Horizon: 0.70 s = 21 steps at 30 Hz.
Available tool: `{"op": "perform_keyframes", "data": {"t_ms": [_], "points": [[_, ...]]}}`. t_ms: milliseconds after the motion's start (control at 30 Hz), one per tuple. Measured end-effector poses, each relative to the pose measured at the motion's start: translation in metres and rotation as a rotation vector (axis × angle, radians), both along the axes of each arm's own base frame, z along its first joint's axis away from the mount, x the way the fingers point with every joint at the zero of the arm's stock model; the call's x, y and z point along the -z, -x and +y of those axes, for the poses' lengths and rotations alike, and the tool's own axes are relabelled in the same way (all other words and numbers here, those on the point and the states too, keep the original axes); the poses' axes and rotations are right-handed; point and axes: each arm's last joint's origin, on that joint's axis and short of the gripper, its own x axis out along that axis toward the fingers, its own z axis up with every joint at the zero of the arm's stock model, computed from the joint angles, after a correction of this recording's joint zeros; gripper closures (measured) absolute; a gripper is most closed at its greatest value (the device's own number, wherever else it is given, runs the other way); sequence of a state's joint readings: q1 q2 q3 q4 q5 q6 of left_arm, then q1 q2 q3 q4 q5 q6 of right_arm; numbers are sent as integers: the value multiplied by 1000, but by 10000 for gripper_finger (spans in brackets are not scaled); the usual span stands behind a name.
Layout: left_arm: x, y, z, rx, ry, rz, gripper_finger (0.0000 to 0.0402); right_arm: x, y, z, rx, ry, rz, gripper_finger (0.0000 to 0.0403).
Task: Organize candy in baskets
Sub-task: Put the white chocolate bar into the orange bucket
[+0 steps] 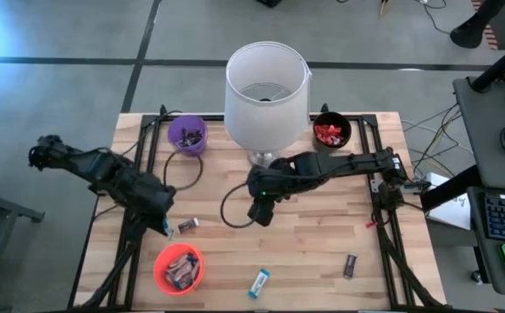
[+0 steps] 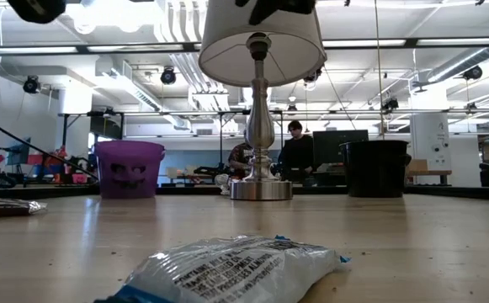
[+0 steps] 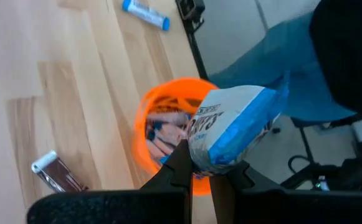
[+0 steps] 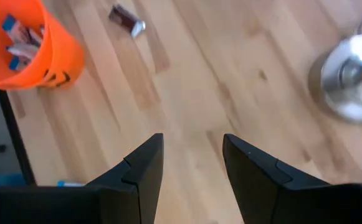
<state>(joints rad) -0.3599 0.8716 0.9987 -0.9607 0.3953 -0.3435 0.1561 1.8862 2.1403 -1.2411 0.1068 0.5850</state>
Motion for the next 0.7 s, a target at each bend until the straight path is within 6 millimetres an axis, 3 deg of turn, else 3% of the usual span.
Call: {"op": "perform_keyframes", "data": {"t_ms": [367, 700], "points": [[17, -4, -41, 64, -86, 124, 398, 4, 15, 38, 61, -69, 75, 241], [28, -26, -65, 72, -61, 120, 397, 6, 33, 78, 90, -108, 140, 242]]}}
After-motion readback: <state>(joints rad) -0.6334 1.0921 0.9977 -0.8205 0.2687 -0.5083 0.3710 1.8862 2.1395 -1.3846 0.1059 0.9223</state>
